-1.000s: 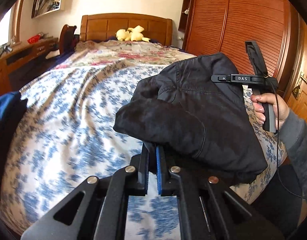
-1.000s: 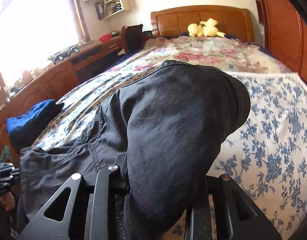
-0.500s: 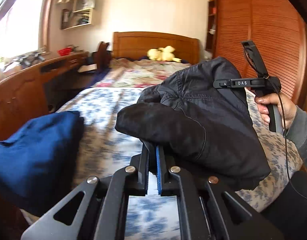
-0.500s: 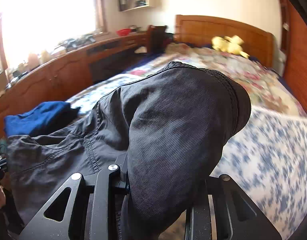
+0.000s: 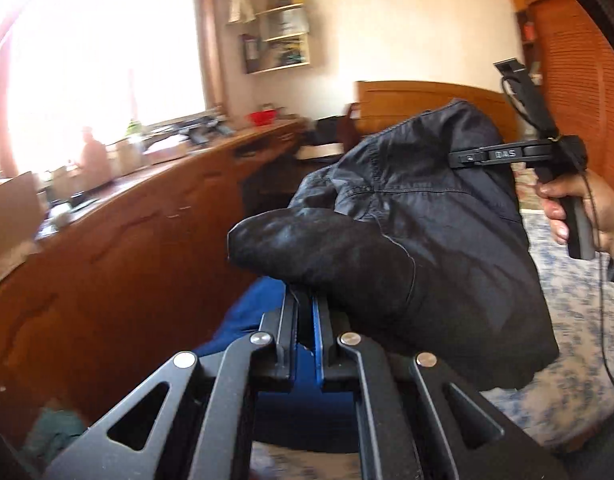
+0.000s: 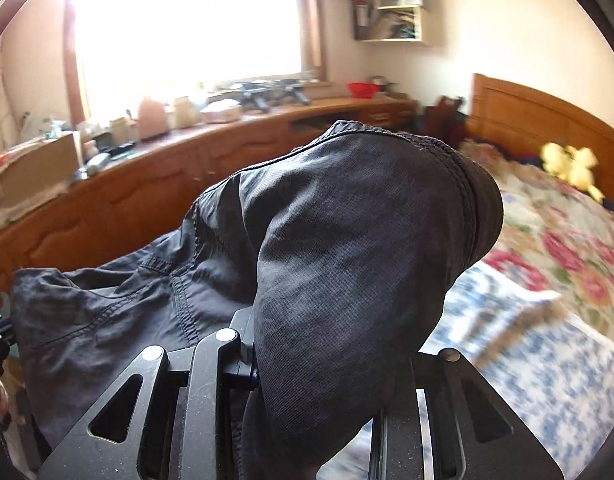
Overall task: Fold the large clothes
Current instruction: 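Lift the jacket bundle with the left gripper and carry it toward the desk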
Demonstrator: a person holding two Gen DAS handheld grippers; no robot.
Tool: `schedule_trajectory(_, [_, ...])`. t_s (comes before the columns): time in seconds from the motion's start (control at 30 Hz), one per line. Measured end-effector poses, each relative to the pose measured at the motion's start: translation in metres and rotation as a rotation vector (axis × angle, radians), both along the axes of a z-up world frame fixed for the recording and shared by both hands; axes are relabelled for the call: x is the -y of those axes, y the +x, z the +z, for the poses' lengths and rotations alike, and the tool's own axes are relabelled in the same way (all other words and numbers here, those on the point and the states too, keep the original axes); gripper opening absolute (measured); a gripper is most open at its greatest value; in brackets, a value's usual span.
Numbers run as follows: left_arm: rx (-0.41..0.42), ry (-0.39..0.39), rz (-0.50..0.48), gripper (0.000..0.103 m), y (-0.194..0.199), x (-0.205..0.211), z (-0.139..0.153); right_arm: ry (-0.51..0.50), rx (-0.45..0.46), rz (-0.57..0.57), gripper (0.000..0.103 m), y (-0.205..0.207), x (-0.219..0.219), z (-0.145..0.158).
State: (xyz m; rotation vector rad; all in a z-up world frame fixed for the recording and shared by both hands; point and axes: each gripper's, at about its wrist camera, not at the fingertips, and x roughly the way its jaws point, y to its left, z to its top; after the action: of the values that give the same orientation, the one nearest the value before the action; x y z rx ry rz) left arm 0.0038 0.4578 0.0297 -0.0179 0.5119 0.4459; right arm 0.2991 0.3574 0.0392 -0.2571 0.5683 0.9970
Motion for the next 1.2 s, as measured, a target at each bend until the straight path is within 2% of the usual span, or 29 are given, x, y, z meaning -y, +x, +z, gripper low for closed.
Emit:
schedule_trajectory(0.13, [-0.038,-0.03,0.103,0.004,-0.011,-0.055,-0.021,-0.025,-0.049,0.044,0.027,-0.019,-0.073,-0.017])
schedule_trajectory(0.2, [-0.058,-0.048,0.133,0.004,-0.013,-0.069,-0.038,-0.047,-0.06,0.057,0.028,-0.028,-0.101,-0.029])
schedule_trajectory(0.27, [-0.069,-0.08,0.146,0.004,-0.017,-0.075,-0.051,-0.112,-0.067,0.062,0.031,-0.036,-0.124,-0.05])
schedule_trajectory(0.33, [-0.071,-0.099,0.158,0.004,-0.019,-0.079,-0.059,-0.186,-0.075,0.062,0.033,-0.039,-0.138,-0.071])
schedule_trajectory(0.37, [-0.075,-0.091,0.161,0.005,-0.02,-0.079,-0.063,-0.229,-0.074,0.061,0.037,-0.04,-0.142,-0.083])
schedule_trajectory(0.47, [-0.064,-0.099,0.172,0.008,-0.024,-0.079,-0.064,-0.301,-0.055,0.047,0.044,-0.04,-0.139,-0.102])
schedule_trajectory(0.57, [-0.052,-0.127,0.178,0.009,-0.033,-0.079,-0.06,-0.285,-0.081,0.04,0.062,-0.038,-0.12,-0.104])
schedule_trajectory(0.6, [-0.047,-0.131,0.187,0.009,-0.035,-0.077,-0.057,-0.287,-0.075,0.036,0.063,-0.04,-0.115,-0.104])
schedule_trajectory(0.7, [-0.017,-0.128,0.187,0.013,-0.038,-0.068,-0.045,-0.264,-0.043,0.032,0.064,-0.053,-0.092,-0.097])
schedule_trajectory(0.9, [0.027,-0.087,0.14,0.031,-0.034,-0.035,-0.013,-0.148,0.028,0.062,0.064,-0.097,-0.024,-0.061])
schedule_trajectory(1.2, [0.069,-0.033,0.011,0.037,-0.006,0.039,0.031,-0.044,0.093,0.036,0.064,-0.13,0.072,-0.003])
